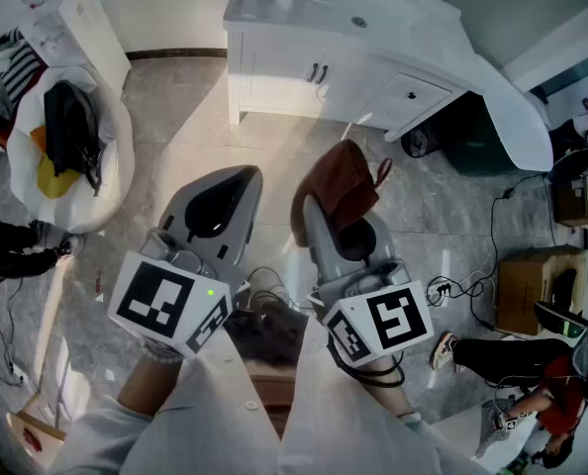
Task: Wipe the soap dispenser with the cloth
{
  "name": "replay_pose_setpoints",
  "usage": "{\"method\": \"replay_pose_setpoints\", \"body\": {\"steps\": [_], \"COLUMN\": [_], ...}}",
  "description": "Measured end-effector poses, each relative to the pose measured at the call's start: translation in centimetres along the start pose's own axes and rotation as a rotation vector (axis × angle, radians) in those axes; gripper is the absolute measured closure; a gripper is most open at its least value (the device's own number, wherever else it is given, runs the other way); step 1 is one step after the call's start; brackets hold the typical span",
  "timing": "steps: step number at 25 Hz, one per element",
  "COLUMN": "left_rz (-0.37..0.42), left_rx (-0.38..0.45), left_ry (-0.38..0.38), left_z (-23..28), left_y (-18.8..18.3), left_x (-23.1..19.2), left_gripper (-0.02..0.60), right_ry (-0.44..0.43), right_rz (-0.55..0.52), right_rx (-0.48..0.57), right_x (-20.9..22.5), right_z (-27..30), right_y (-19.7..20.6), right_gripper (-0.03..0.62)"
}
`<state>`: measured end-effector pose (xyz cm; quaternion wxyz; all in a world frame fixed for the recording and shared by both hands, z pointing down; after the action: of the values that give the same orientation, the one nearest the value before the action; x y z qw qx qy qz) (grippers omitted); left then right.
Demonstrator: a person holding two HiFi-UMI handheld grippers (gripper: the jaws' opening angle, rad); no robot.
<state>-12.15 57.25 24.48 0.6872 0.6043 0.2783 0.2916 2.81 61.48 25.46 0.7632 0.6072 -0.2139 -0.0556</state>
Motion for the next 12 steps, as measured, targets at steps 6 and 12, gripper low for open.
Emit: {"method": "replay_pose_setpoints", "body": {"steps": [6,12], "left_rz": [-0.005,-0.009], "left_rx": [0.003,0.015], "left_ry": [0.003,0.002], "left_z": [0.3,0.1], "left_y": [0.0,0.1], "left_x": [-0.6,-1.7], "left_gripper": [0.578,0.578], "right_ry": [-0.001,0.007], "right_rz": [-0.001,0.014], "right_rx": [-0.013,-0.016], "right_x": [0.1,-0.2], "right_z": [0.6,1.4], "right_y": [0.1,0.2], "right_gripper": [0.539,0.539]}}
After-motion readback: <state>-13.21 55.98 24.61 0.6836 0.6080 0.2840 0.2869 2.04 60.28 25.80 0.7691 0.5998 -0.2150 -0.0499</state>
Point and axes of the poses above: the fingertips, and each gripper's own axes: z forward along the fingers, x to its right, y out of its underside, the point moved 7 cm from there along -z, backward along the fingers, and after that the axes turned 9 degrees about z, right-handed, at the moved point
